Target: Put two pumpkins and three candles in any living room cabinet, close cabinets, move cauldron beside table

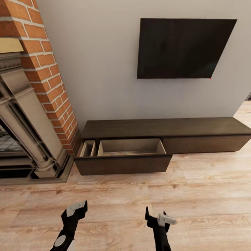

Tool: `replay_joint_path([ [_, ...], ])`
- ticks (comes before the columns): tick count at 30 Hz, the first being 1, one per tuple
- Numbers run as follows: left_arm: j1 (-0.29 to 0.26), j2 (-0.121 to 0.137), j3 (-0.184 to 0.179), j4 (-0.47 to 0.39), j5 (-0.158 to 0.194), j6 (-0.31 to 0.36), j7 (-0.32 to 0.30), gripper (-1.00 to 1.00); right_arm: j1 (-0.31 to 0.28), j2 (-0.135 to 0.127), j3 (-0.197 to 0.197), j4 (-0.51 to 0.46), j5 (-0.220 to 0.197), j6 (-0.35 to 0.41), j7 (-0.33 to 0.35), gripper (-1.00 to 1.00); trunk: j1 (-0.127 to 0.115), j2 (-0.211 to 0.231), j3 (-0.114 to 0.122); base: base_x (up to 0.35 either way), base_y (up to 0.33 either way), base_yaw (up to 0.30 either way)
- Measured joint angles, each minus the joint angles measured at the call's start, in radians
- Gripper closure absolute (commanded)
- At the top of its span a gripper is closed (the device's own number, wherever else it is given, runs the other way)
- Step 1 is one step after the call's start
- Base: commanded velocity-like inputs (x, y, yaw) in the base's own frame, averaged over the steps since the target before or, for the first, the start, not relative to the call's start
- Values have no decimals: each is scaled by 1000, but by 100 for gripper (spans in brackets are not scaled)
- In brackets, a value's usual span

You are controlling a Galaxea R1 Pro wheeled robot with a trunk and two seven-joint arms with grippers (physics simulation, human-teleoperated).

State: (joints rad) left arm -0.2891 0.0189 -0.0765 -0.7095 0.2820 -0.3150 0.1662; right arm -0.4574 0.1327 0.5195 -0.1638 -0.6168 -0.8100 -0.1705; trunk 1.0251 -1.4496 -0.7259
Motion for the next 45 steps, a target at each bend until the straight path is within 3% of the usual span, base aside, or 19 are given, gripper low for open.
replay_joint_path([
  [11, 1, -1, -4, -1, -10, -8, -1, -100, 10, -4, 0, 3, -1, -42, 2, -100, 42, -77, -34, 0, 0, 0],
  [14, 1, -4, -6, 0, -42, -8, 0, -100, 19, -1, 2, -1, 2, -71, 3, -100, 54, -98, -44, 0, 0, 0],
  [17, 1, -8, -9, 5, -107, -8, 8, -100, 22, -2, 7, -9, 10, -74, 3, -100, 65, -119, -53, 0, 0, 0],
  [21, 1, -8, -11, 7, -133, -9, 9, -100, 21, -3, 34, -23, 76, -72, 0, -100, 81, -147, -66, 0, 0, 0],
  [24, 1, -2, -10, 3, -137, -9, 8, -100, 10, 0, 41, -54, 129, -62, 0, -100, 92, -168, -75, 0, 0, 0],
  [27, 1, 1, -9, 1, -138, -9, 8, -100, -32, 3, 44, -72, 154, -14, 0, -100, 104, -189, -85, 0, 0, 0],
  [33, 1, 4, -4, 3, -138, -9, 8, -100, -92, 4, 43, -81, 159, 61, -2, -100, 127, -231, -103, 0, 0, 0],
  [39, 1, 6, -2, 2, -138, -8, 8, -100, -106, 4, 44, -82, 161, 102, 1, -100, 150, -273, -122, 0, 0, 0],
  [45, 0, 6, 2, -10, -133, -6, 9, -100, -108, 0, 43, -81, 157, 126, 89, -100, 173, -315, -141, 0, 0, 0],
])
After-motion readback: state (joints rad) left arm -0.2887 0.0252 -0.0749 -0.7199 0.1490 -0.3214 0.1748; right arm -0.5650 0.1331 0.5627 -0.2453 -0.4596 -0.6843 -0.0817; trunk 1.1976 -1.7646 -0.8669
